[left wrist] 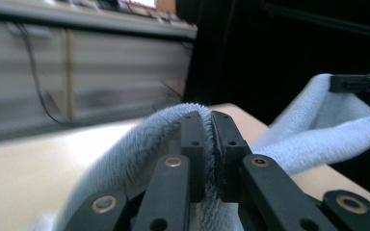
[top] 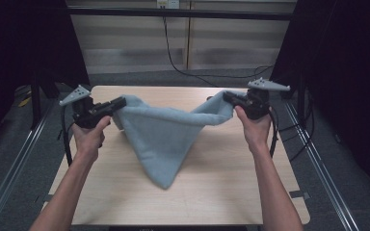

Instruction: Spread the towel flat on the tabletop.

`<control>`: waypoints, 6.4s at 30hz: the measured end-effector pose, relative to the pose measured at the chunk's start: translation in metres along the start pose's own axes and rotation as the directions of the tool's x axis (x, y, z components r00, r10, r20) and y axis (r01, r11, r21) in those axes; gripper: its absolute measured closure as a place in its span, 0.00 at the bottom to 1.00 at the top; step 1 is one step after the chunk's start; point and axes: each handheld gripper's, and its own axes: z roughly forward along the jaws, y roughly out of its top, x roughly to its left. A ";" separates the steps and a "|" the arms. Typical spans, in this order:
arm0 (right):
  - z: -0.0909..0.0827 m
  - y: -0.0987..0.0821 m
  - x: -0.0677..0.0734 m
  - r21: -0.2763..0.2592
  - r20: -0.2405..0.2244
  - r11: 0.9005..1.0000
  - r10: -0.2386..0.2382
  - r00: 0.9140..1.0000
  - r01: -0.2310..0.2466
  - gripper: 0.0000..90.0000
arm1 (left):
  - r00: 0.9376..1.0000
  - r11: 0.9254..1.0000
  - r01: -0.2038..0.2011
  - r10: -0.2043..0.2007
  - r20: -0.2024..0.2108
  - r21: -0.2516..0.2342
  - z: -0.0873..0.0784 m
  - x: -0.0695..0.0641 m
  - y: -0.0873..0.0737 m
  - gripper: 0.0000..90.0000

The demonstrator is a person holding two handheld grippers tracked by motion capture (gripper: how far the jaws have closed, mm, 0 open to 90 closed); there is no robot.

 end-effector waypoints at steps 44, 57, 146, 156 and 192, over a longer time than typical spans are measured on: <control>-0.003 -0.193 0.003 0.438 0.029 0.897 0.042 0.999 -0.050 0.58 | 0.982 0.815 -0.145 0.048 0.185 0.561 0.045 -0.028 -0.172 0.74; -0.010 -0.195 -0.004 0.440 0.053 0.898 -0.021 0.998 -0.005 0.63 | 0.964 0.865 -0.115 -0.020 0.263 0.488 0.001 -0.038 -0.161 0.68; 0.050 -0.199 0.186 0.355 -0.530 0.861 -0.136 0.837 0.365 0.89 | 0.999 0.862 -0.032 0.016 0.034 0.505 0.009 0.019 -0.176 0.80; 0.016 -0.172 0.149 0.308 -0.490 0.921 -0.061 0.869 0.238 0.93 | 0.998 0.862 -0.058 0.055 0.021 0.504 0.009 0.018 -0.177 0.85; 0.006 -0.141 0.156 0.254 -0.567 0.950 -0.005 0.824 0.180 0.52 | 0.986 0.826 -0.152 0.088 0.143 0.542 0.013 -0.014 -0.179 0.80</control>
